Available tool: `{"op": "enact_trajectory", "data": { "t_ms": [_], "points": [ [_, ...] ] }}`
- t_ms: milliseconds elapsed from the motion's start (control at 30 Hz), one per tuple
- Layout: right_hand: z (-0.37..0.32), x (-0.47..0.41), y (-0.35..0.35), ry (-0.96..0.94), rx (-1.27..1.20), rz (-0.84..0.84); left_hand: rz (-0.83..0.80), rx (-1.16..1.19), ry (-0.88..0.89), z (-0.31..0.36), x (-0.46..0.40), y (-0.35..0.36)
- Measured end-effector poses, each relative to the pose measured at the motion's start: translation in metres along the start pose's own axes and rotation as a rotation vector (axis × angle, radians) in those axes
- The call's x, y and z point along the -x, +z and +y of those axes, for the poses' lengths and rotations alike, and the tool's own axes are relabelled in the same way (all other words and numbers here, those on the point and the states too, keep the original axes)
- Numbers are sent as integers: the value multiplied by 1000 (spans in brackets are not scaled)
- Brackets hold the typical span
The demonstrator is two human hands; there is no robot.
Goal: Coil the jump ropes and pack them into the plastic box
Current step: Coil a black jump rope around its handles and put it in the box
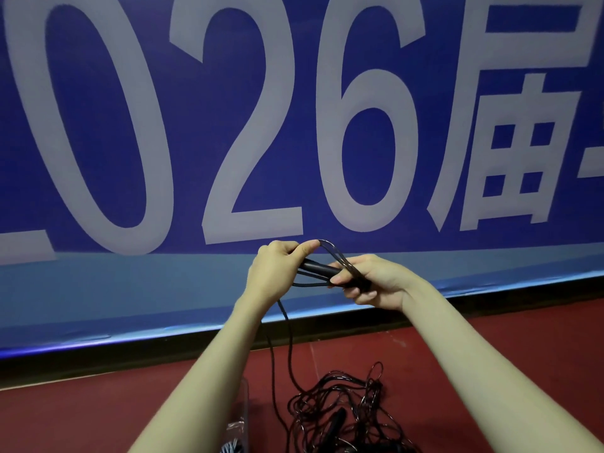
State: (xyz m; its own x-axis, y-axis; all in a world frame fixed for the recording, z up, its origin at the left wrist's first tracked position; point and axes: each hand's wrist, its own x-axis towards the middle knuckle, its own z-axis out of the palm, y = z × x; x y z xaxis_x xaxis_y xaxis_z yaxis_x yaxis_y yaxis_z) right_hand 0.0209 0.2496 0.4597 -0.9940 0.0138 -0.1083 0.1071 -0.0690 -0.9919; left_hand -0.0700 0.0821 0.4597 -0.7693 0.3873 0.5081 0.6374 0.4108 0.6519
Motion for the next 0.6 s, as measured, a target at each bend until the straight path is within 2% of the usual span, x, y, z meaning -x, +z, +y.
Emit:
{"op": "enact_trajectory", "data": {
  "t_ms": [167,233,400,600],
  "points": [
    [16,11,-9,-1,45,-44,25,272,17,-7,30,21],
    [22,17,-9,32,78,-60,13,311,29,-13,46,27],
    [30,23,1,77,137,-86,89,59,5,-26,55,32],
    [24,27,17,-18,75,-13,98,70,-93,-23,50,14]
  ]
}}
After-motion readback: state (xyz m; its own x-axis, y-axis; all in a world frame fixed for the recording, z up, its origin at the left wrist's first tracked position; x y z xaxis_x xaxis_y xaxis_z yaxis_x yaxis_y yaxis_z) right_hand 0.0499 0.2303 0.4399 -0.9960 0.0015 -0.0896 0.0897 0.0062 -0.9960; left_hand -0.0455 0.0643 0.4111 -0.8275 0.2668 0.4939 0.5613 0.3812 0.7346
